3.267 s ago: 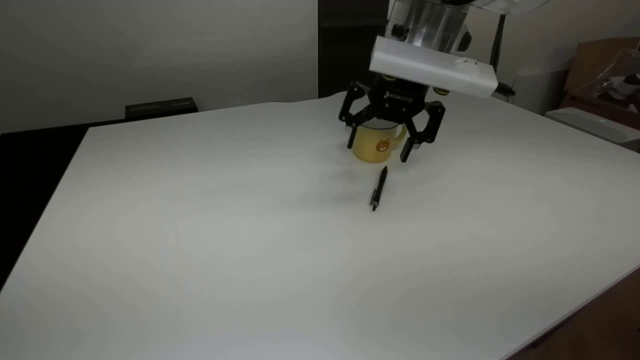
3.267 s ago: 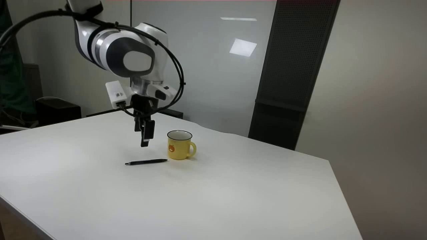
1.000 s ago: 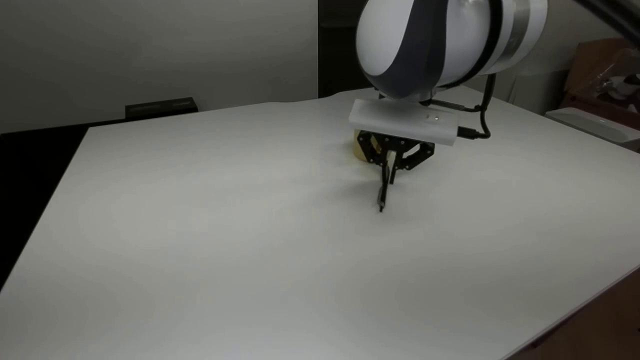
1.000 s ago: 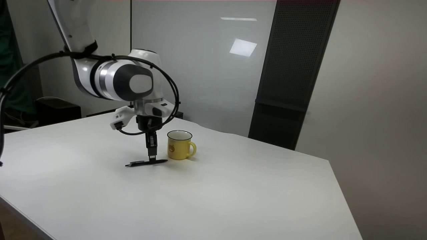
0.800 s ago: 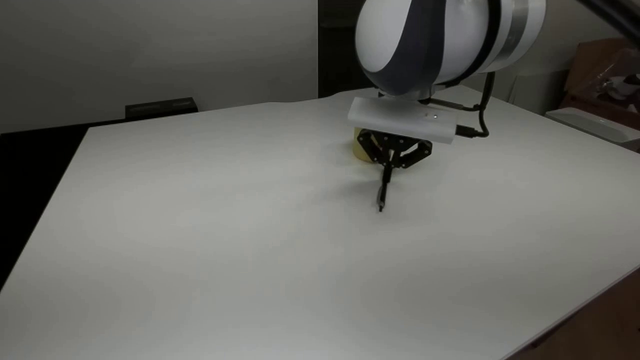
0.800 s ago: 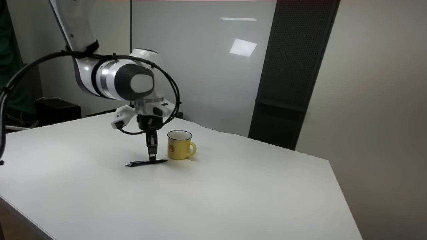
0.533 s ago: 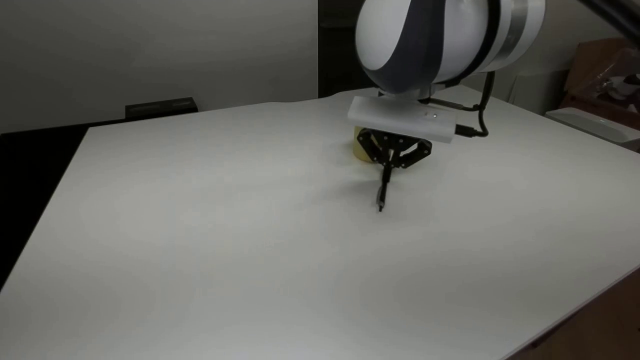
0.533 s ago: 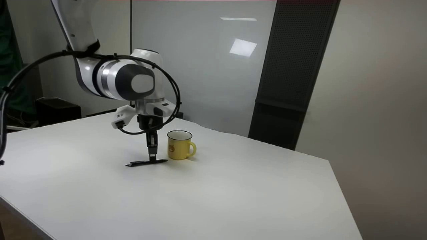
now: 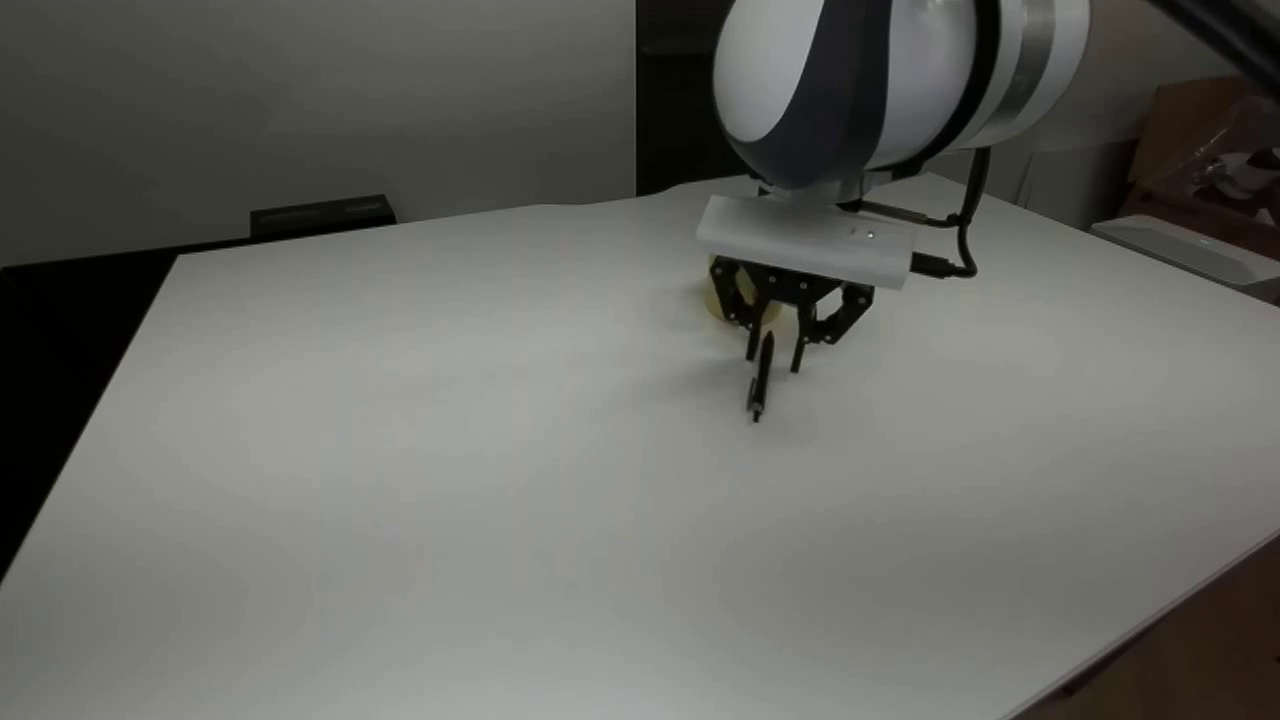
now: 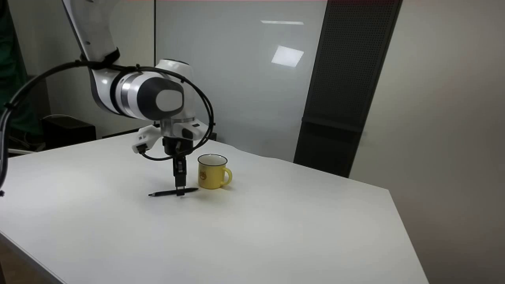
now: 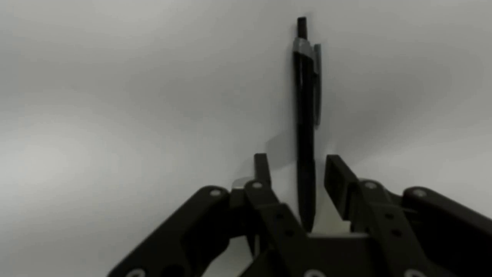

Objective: Put the pen in the cup

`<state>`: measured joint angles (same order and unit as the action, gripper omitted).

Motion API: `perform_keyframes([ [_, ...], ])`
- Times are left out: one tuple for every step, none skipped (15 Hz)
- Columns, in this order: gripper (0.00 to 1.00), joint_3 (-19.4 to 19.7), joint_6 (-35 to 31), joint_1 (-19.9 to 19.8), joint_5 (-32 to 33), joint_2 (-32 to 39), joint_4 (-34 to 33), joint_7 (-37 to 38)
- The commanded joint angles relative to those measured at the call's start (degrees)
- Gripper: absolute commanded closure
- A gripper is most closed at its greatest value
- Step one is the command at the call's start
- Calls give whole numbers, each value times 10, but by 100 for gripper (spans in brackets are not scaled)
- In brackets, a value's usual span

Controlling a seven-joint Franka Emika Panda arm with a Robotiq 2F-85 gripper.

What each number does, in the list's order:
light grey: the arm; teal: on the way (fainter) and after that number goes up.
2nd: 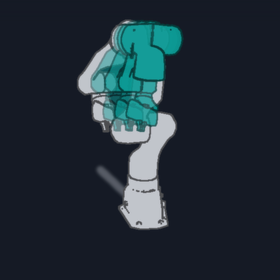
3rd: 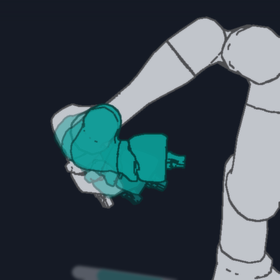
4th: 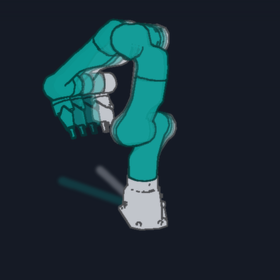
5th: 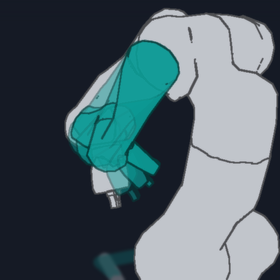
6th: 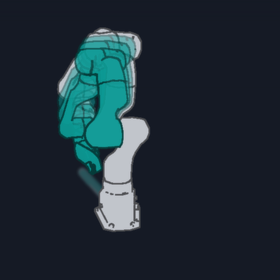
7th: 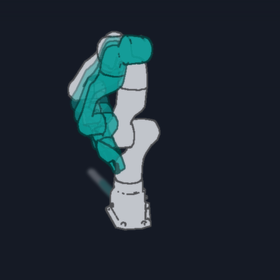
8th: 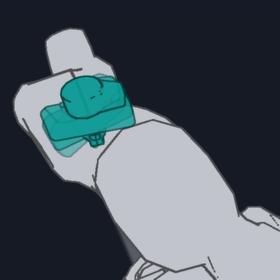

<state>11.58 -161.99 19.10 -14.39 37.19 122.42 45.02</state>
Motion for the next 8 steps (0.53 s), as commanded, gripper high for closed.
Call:
perform_keyframes([
  [27, -8, 14, -13, 14, 2, -11, 17],
  [20, -8, 14, -13, 14, 2, -11, 17],
  [12, -9, 14, -14, 14, 2, -11, 17],
  [7, -9, 14, -15, 13, 2, -11, 17],
  [1, -9, 14, -15, 13, 2, -12, 17],
  [0, -9, 14, -15, 13, 3, -12, 17],
  [0, -9, 14, -16, 13, 4, -13, 17],
  [0, -10, 13, -17, 13, 5, -14, 17],
])
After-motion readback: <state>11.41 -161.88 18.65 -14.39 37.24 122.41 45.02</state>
